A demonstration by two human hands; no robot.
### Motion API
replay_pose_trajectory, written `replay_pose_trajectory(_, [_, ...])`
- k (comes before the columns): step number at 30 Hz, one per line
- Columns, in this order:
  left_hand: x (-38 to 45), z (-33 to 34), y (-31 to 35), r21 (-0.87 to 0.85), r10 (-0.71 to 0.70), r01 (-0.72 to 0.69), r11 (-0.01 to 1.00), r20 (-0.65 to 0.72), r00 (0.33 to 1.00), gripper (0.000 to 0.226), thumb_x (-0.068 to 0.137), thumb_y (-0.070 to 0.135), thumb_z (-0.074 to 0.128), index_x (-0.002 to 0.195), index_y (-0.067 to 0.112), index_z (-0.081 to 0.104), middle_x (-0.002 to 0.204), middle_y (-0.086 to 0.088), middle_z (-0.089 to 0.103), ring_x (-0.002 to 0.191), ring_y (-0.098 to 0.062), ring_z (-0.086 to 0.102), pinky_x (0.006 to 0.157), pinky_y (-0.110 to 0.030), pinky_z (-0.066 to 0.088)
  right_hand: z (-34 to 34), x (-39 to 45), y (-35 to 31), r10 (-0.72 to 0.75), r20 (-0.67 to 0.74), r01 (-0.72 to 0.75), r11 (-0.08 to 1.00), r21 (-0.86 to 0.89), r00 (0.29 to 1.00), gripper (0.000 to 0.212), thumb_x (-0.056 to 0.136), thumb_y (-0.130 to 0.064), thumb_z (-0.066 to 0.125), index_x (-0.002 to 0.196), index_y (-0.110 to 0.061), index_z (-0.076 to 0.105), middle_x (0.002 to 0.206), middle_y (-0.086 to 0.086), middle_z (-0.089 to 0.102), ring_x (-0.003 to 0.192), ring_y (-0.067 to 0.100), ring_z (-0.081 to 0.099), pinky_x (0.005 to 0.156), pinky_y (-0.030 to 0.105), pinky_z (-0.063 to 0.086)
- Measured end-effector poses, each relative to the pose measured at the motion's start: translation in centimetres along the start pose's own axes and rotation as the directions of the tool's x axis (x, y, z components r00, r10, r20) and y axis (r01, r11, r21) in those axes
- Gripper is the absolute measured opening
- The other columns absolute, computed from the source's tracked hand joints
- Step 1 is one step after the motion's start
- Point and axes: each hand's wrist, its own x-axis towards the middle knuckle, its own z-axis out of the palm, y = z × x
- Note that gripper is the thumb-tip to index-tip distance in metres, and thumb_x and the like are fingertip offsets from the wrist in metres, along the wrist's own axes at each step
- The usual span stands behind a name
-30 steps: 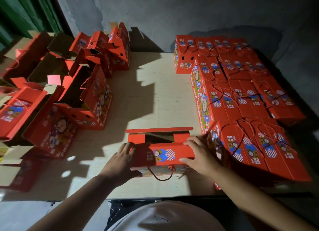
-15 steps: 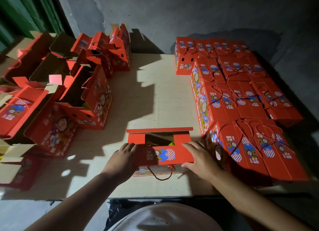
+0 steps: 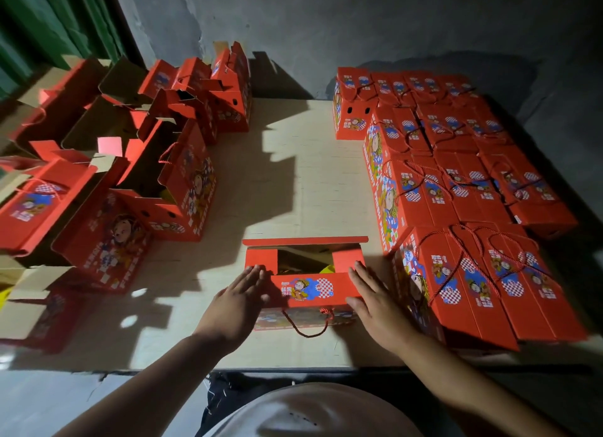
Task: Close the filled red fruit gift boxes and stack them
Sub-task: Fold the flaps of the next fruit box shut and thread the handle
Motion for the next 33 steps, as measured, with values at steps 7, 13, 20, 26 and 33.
replay_pose_trajectory(7, [2.2,-2.0,-0.1,-0.213,-0.104,0.048,0.976,-0.259,0.960,0.035,0.083,0.010,0.067,0.098,0.038,0.080,0.109,0.016,0.076,0.093,0.009,0.055,0.082,0.005,0.035,-1.6,2.2,-1.1,0.153,-0.229,-0.130,0.985,0.114,0.961,0.080,0.090,-0.025,0.082,0.158,-0.016,0.042,0.166,0.002,0.037,0.153,0.023,0.034,0.124,0.039,0.032])
replay_pose_trajectory(13, [3.4,-2.4,-0.2,-0.233,-0.277,0.232,0.944,-0.187,0.942,0.017,0.084,0.009,0.077,0.080,0.025,0.082,0.091,0.006,0.078,0.069,-0.012,0.061,0.066,-0.023,0.045,-2.6,4.0,-1.5,0.129,-0.173,-0.083,0.965,0.250,0.976,0.128,0.078,-0.011,0.091,0.164,-0.048,0.003,0.168,-0.013,0.024,0.152,0.009,0.029,0.121,0.036,0.037])
replay_pose_trajectory(20, [1.8,-1.6,-0.5,-0.335,-0.252,0.186,0.923,-0.164,0.954,0.016,0.087,0.011,0.078,0.080,0.026,0.077,0.099,0.021,0.077,0.086,0.000,0.068,0.078,-0.026,0.057,-1.1,2.5,-0.1,0.019,-0.206,0.009,0.991,0.132,0.978,0.068,0.085,-0.033,0.087,0.143,-0.018,0.055,0.163,-0.004,0.040,0.149,0.014,0.038,0.120,0.027,0.031])
replay_pose_trajectory(26, [1.2,-0.6,-0.8,-0.474,-0.381,0.240,0.847,-0.229,0.896,0.021,0.086,0.029,0.085,0.087,0.026,0.064,0.093,0.015,0.067,0.085,-0.006,0.066,0.075,-0.037,0.059,-1.5,3.3,0.1,0.014,-0.206,0.002,0.997,0.077,0.979,0.040,0.093,-0.023,0.079,0.127,-0.007,0.068,0.156,0.008,0.050,0.144,0.027,0.047,0.121,0.042,0.037])
replay_pose_trajectory(33, [4.0,-2.7,-0.9,-0.227,-0.131,0.116,0.967,-0.051,0.990,0.062,0.085,0.028,0.077,0.140,0.044,0.053,0.145,-0.003,0.051,0.134,-0.025,0.051,0.104,-0.034,0.046,-2.9,5.4,-1.0,-0.025,-0.072,0.024,1.000,-0.014,0.997,0.046,0.096,-0.016,0.072,0.139,-0.009,0.055,0.156,0.009,0.049,0.147,0.026,0.043,0.122,0.040,0.034])
